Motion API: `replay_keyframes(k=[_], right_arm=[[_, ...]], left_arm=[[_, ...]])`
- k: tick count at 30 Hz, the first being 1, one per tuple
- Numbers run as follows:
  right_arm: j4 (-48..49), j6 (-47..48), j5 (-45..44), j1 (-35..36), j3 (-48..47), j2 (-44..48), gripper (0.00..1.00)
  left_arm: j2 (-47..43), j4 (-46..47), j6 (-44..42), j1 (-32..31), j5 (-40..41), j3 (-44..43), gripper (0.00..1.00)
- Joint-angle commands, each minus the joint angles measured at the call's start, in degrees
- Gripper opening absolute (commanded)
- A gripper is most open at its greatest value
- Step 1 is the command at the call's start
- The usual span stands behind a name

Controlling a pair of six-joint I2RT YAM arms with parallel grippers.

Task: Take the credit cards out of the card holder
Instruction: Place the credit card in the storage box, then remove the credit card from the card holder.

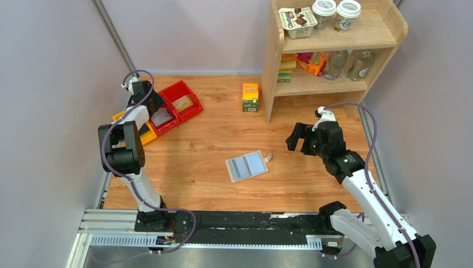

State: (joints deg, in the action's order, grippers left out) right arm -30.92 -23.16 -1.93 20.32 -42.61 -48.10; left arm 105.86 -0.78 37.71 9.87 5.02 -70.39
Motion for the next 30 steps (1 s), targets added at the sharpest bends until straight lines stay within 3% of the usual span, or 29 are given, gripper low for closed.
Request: replay_keyframes(k=[1,10,16,23,26,30], right_arm=[[-2.12,-0.31,0.70,-0.19,-4.23,-2.00,1.00],[-3.89,-0.05,0.97,-0.28,-5.38,-2.09,1.00],[-0.21,1.27,7.03,1.82,-2.75,-0.86,1.00],[2.70,2.76,4.58,8.94,-2.65,-3.75,1.00],[3.49,3.82,-0.94,15.60,-3.97,-6.74,1.00],[3.93,4.09,-5.53,24.40,-7.13,-13.76,0.97]], left_arm=[[-3.73,-5.45,-2.82,0.50,2.27,-2.65,0.57],[-12.69,-19.42,-7.92,0.42,2.72,-4.23,0.65],[-24.29,-25.05,-11.07,-2.04,-1.15,1.48,0.67],[-39.94,-30.15,-17.05,-11.61,-2.82,9.30,0.67],[-45.29,-33.85,-17.59,-15.92,-2.99,11.58,0.67],[-52.57,-34.82,-17.41,-16.81,-7.64,16.93,0.74]])
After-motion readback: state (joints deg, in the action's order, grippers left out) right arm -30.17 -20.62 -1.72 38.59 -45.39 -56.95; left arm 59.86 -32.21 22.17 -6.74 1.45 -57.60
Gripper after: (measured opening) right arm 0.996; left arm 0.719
